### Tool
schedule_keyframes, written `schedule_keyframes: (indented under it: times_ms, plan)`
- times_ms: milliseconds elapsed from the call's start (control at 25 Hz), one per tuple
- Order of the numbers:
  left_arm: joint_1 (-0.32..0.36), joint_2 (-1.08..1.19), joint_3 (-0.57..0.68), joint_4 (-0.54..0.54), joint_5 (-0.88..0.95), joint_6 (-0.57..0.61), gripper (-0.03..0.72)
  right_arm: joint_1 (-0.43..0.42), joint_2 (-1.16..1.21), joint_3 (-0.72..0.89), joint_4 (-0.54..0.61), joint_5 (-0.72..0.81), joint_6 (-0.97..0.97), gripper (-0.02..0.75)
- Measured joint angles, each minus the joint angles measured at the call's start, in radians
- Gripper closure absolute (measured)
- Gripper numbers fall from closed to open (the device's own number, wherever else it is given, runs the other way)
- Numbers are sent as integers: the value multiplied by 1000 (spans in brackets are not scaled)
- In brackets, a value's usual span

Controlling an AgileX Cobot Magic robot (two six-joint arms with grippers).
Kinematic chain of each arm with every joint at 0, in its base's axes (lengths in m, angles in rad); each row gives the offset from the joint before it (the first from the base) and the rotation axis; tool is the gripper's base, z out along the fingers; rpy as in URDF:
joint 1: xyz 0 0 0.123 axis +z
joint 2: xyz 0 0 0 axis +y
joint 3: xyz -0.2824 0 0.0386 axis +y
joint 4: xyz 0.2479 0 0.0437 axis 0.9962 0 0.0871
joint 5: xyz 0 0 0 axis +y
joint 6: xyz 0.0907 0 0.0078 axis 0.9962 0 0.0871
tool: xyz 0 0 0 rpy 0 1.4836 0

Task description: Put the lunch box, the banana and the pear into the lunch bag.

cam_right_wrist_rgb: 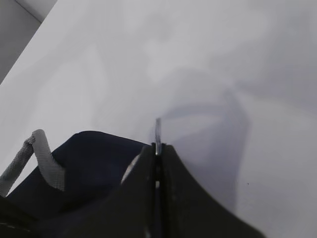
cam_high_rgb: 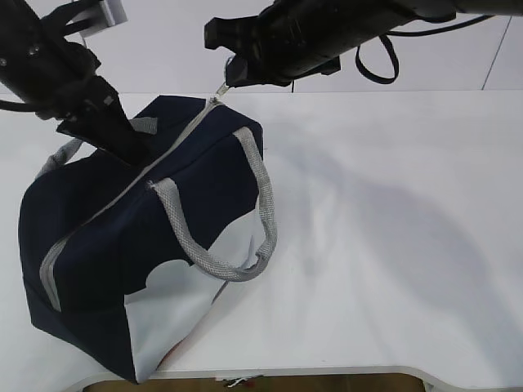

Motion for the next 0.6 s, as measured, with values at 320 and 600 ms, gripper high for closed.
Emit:
schedule_keyframes:
  times_ms: [320, 600]
  plan:
    - [0, -73, -38, 25, 21, 0, 694, 0, 0, 0, 0, 1, -34, 725]
    - [0, -125, -89, 61, 34, 0, 694, 0, 41, -4, 4, -1, -40, 725]
